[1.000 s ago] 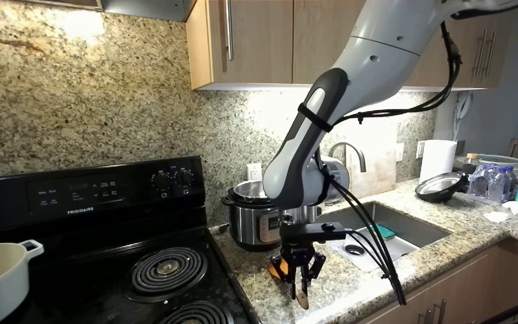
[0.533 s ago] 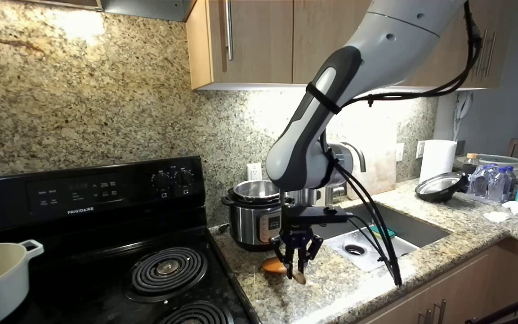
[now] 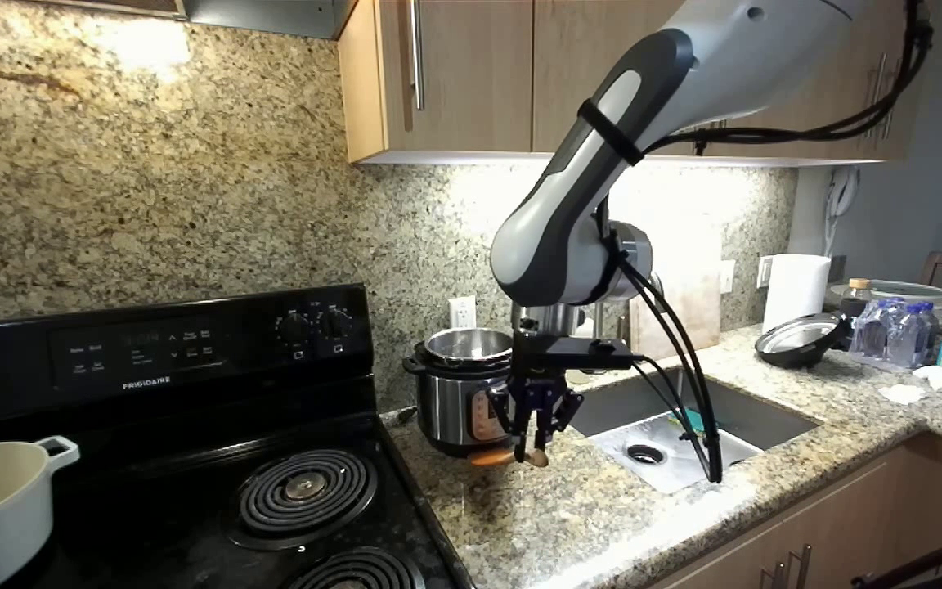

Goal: Put the wooden spatula inside the rice cooker

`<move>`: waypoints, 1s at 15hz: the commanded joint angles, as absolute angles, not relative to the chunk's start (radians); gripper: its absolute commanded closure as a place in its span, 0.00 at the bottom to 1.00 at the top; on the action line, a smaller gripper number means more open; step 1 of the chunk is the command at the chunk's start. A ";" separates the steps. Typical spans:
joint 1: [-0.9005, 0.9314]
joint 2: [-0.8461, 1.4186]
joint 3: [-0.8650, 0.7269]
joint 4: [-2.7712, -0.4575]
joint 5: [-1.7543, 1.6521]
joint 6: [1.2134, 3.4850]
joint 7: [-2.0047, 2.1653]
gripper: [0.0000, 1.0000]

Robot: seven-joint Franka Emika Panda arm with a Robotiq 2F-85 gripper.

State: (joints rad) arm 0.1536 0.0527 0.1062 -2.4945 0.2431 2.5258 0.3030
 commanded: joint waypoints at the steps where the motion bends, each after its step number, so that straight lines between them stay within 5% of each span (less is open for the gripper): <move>1: 0.138 -0.043 0.108 -2.551 0.241 2.536 0.263 0.89; 15: 0.152 -0.280 0.097 -2.557 0.223 2.360 0.122 0.89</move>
State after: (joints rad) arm 0.1523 -0.2042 0.1038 -2.5292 0.2039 2.4048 0.2045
